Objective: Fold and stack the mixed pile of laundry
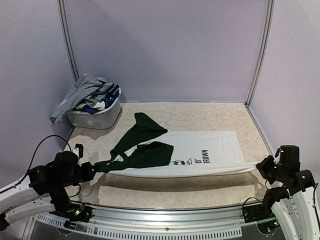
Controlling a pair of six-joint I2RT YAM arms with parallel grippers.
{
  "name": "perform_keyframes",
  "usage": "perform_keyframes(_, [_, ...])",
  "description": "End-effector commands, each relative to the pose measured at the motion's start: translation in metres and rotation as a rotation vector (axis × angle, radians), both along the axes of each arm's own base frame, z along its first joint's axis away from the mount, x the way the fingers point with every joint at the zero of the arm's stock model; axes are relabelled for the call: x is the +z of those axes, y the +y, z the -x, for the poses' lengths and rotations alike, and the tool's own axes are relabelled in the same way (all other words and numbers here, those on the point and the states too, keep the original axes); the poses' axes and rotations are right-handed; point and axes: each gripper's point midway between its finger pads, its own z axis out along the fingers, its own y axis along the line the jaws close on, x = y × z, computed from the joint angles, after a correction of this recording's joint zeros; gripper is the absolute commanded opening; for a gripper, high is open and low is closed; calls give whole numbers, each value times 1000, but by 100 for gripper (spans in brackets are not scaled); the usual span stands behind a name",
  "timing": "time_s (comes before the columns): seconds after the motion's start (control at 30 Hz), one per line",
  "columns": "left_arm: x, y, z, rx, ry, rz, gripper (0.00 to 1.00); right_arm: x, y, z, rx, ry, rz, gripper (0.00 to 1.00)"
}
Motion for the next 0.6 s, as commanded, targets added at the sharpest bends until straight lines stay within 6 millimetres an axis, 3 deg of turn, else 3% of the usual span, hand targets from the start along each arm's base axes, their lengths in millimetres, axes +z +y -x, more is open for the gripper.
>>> perform_keyframes(0.0, [-17,19,8,34,67,-116,5,-16,-8,9,-37,67,28,8])
perform_keyframes(0.13, [-15,20,9,27,105,-171,28,-15,-8,12,-31,80,37,30])
perform_keyframes(0.17, [-13,21,9,25,110,-183,38,-14,-8,13,-27,78,38,33])
perform_keyframes(0.37, [17,23,3,22,66,-216,80,-4,-5,10,1,37,43,44])
perform_keyframes(0.57, [65,7,-37,11,-55,-352,85,32,16,-33,138,-165,19,58])
